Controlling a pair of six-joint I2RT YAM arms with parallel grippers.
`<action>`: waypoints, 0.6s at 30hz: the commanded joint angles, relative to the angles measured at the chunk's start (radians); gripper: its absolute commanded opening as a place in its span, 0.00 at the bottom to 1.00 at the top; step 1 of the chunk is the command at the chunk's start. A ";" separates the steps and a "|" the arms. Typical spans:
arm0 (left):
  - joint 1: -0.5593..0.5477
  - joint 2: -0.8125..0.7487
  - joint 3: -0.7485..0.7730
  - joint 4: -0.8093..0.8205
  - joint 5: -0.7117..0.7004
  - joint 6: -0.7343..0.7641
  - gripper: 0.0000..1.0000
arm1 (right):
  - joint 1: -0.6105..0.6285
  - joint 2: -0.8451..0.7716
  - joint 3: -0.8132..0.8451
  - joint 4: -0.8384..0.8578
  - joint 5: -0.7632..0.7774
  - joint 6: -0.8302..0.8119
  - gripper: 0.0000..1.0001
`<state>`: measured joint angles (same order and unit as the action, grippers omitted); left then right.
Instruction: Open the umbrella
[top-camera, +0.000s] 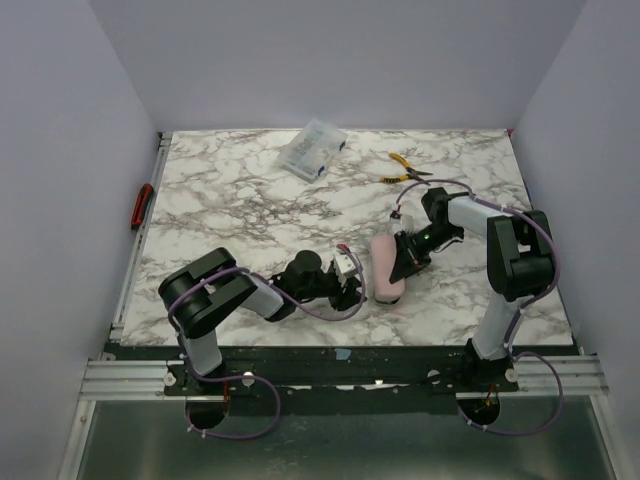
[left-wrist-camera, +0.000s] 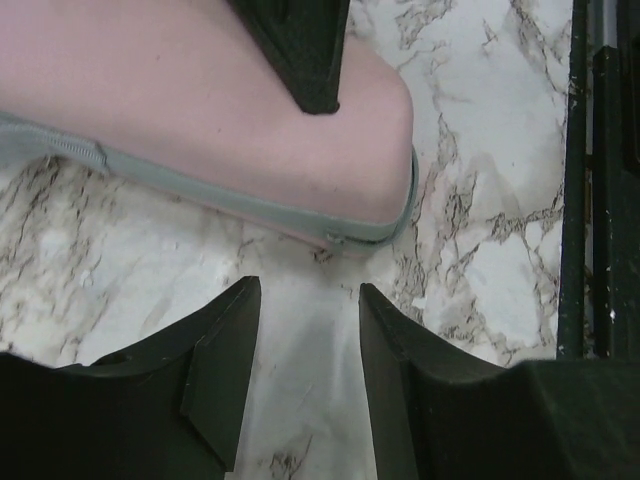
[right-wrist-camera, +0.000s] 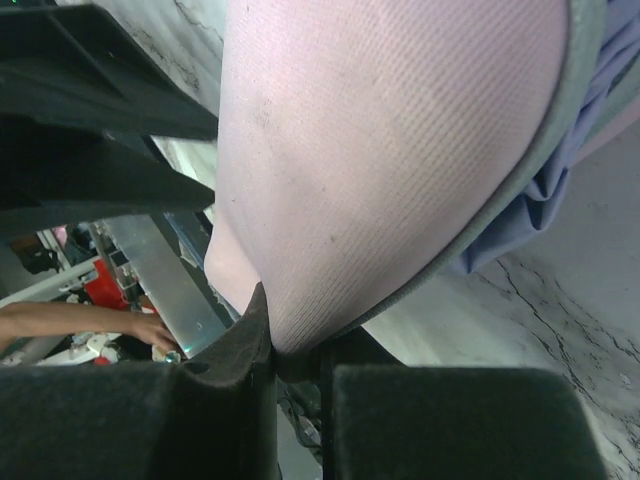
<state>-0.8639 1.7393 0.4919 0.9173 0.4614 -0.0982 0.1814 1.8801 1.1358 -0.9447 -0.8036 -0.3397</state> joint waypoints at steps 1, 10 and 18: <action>-0.038 0.075 0.074 0.116 0.048 0.087 0.43 | 0.000 0.047 -0.010 0.009 0.138 -0.045 0.01; -0.066 0.123 0.088 0.101 0.141 0.187 0.36 | 0.001 0.070 0.019 0.011 0.132 -0.046 0.01; -0.067 0.154 0.120 0.057 0.085 0.171 0.29 | 0.001 0.082 0.032 -0.002 0.122 -0.067 0.01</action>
<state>-0.9173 1.8572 0.5812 0.9936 0.5339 0.0601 0.1810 1.9129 1.1721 -0.9890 -0.8028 -0.3668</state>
